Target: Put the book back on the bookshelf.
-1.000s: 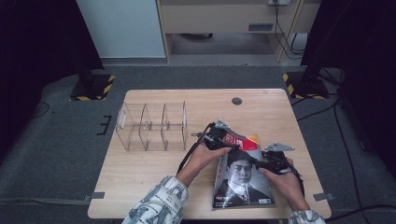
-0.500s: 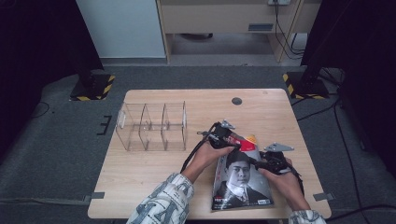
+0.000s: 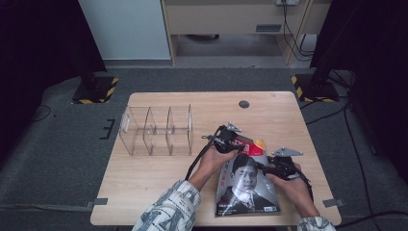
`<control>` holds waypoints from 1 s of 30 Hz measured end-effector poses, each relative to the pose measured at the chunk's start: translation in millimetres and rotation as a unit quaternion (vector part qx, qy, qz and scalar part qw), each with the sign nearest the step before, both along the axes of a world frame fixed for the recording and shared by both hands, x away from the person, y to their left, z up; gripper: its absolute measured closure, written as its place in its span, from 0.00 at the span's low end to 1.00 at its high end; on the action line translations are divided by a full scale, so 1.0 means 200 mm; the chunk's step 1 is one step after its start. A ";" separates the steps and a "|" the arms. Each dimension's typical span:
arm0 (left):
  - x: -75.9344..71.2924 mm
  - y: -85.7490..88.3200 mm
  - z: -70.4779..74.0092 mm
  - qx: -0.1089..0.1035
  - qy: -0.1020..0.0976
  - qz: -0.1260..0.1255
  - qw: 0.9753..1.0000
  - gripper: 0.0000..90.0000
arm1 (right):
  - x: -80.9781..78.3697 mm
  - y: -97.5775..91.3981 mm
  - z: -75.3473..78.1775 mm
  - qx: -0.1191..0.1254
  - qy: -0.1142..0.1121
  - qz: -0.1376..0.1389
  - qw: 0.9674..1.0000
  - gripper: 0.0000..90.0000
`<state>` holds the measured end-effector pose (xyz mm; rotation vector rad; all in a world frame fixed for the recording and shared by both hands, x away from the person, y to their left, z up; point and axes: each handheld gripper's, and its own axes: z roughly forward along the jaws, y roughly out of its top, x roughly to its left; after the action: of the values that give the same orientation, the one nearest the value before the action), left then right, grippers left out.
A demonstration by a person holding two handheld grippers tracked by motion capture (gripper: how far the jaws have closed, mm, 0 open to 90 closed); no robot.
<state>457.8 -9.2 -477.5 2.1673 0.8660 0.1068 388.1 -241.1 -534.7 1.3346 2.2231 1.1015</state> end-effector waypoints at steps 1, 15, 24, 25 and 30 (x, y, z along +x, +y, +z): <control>0.00 0.01 0.00 -0.003 -0.004 0.005 1.000 0.89 | 0.00 -0.01 0.00 0.004 0.006 -0.002 1.000 0.47; -0.03 0.01 0.05 -0.013 -0.020 0.007 1.000 0.91 | 0.01 -0.15 0.03 -0.043 -0.016 -0.097 0.994 0.36; -0.04 0.01 0.08 -0.017 -0.029 0.005 0.999 0.92 | 0.02 -0.17 0.00 -0.053 -0.002 -0.110 0.993 0.26; -0.04 0.01 0.08 -0.020 -0.028 0.005 0.999 0.92 | 0.02 -0.18 -0.01 -0.056 -0.005 -0.124 0.991 0.25; -0.04 0.01 0.09 -0.025 -0.030 0.006 0.999 0.92 | 0.02 -0.18 -0.02 -0.054 -0.006 -0.130 0.990 0.22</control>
<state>449.3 -6.4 -458.8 2.1018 0.8382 0.1523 393.1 -277.4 -537.8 1.5134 1.9987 0.8798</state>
